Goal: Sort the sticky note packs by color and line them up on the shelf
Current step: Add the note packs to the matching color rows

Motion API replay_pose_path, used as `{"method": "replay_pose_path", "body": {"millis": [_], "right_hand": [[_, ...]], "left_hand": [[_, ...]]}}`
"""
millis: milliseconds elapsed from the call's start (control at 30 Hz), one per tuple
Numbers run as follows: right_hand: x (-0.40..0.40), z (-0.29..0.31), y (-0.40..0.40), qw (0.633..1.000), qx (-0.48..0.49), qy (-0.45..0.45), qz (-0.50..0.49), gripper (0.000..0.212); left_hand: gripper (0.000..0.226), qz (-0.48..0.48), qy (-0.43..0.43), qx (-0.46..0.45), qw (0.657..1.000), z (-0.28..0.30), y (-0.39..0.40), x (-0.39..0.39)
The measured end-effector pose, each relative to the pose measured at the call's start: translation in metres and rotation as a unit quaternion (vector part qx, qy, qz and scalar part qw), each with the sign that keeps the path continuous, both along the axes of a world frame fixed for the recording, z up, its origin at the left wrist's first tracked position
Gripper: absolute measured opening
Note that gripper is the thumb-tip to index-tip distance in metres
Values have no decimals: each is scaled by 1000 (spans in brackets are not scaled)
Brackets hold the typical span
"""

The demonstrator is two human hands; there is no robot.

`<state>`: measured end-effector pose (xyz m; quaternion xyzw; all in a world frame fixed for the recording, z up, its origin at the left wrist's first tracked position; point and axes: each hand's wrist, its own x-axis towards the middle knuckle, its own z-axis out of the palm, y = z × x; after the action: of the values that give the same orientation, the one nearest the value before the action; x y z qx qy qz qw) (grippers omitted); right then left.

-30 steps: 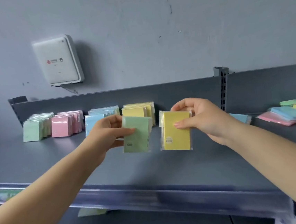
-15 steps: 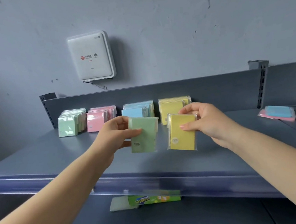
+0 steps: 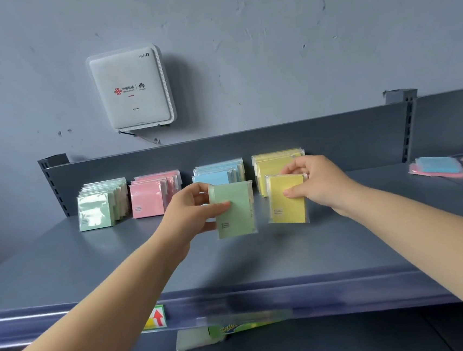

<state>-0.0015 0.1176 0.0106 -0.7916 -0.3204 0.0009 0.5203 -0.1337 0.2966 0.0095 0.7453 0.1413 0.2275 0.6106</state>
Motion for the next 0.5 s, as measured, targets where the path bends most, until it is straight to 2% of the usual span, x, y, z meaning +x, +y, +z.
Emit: {"method": "replay_pose_path", "body": {"millis": [500], "right_hand": [[73,1,24,994,-80,-77,19,29]], "left_hand": [[21,18,1,7,1000,-7,26,56]]}}
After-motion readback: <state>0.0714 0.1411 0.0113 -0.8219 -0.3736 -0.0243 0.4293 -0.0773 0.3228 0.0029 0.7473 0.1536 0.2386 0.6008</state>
